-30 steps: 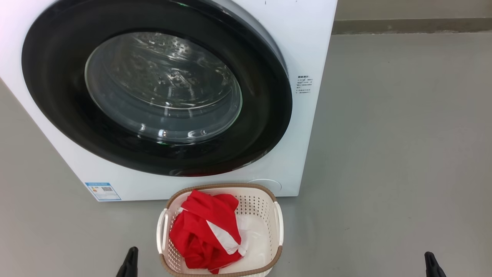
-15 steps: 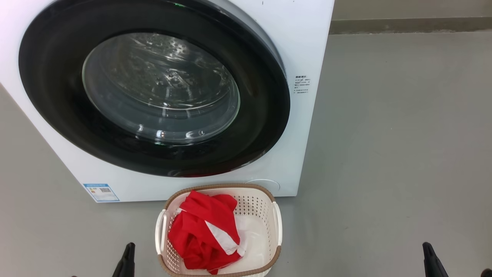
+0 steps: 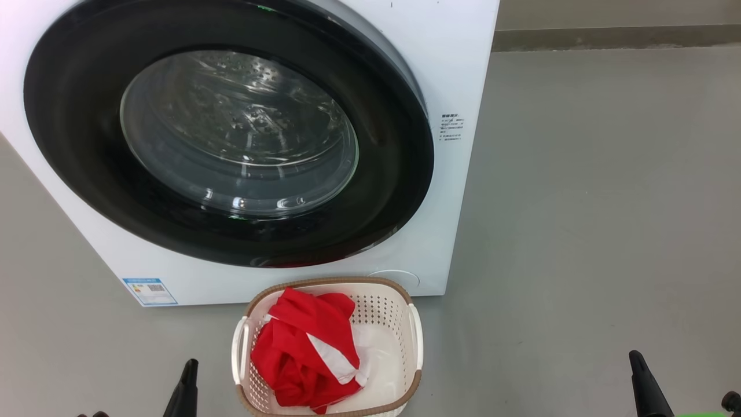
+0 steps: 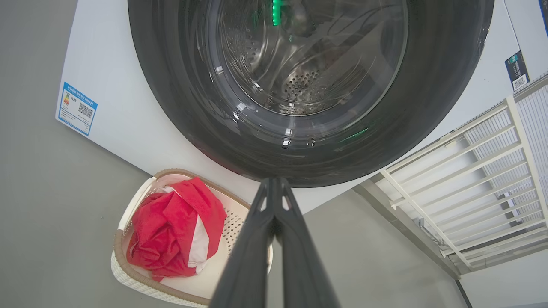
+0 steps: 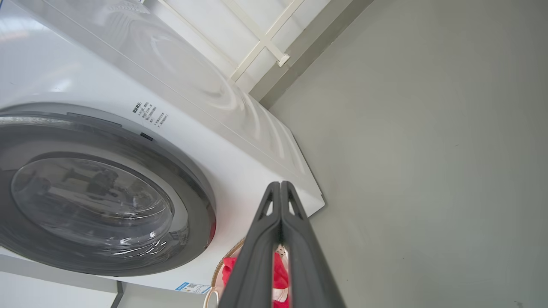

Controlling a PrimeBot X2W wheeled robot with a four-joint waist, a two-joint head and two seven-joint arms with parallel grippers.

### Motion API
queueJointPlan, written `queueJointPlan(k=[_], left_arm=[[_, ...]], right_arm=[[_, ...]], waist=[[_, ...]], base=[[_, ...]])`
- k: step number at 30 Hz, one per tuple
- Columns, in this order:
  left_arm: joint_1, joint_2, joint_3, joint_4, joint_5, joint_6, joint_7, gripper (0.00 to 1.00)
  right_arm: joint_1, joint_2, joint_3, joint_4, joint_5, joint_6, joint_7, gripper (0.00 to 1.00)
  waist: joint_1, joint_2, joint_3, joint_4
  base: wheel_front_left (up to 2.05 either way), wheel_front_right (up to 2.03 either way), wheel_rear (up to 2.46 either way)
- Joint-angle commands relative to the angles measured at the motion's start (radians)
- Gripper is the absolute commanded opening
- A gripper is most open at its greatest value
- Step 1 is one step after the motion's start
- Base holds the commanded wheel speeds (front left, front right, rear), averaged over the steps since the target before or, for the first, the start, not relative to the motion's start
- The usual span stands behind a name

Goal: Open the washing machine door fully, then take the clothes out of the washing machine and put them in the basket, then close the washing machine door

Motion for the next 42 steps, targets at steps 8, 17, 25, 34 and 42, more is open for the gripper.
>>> queueJointPlan(k=[8,17,25,34,42], left_arm=[[-0.058,0.005,0.032,-0.015,-0.098,-0.004,0.026,0.0],[-0.074,0.002,0.042,-0.011,-0.189,-0.004,0.052,0.0],[-0.087,-0.002,0.052,-0.007,-0.271,-0.004,0.075,0.0],[-0.102,-0.006,0.064,-0.002,-0.362,-0.005,0.101,0.0],[-0.114,-0.009,0.072,0.001,-0.433,-0.005,0.121,0.0]], right_arm=[[-0.072,-0.019,0.011,-0.029,0.097,0.0,0.026,0.0],[-0.097,-0.021,0.016,-0.032,0.181,-0.001,0.053,0.0],[-0.12,-0.023,0.02,-0.034,0.256,-0.001,0.077,0.0],[-0.145,-0.025,0.025,-0.036,0.34,-0.001,0.103,0.0],[-0.165,-0.026,0.028,-0.038,0.405,-0.001,0.124,0.0]], waist=[[-0.0001,-0.0001,0.0,-0.004],[-0.0001,-0.0001,0.0,-0.008],[-0.0001,-0.0001,-0.001,-0.012],[-0.0001,-0.0001,-0.001,-0.016],[-0.0001,-0.0001,-0.001,-0.02]], base=[[0.0,0.0,0.0],[0.0,0.0,0.0],[0.0,0.0,0.0],[0.0,0.0,0.0],[0.0,0.0,0.0]])
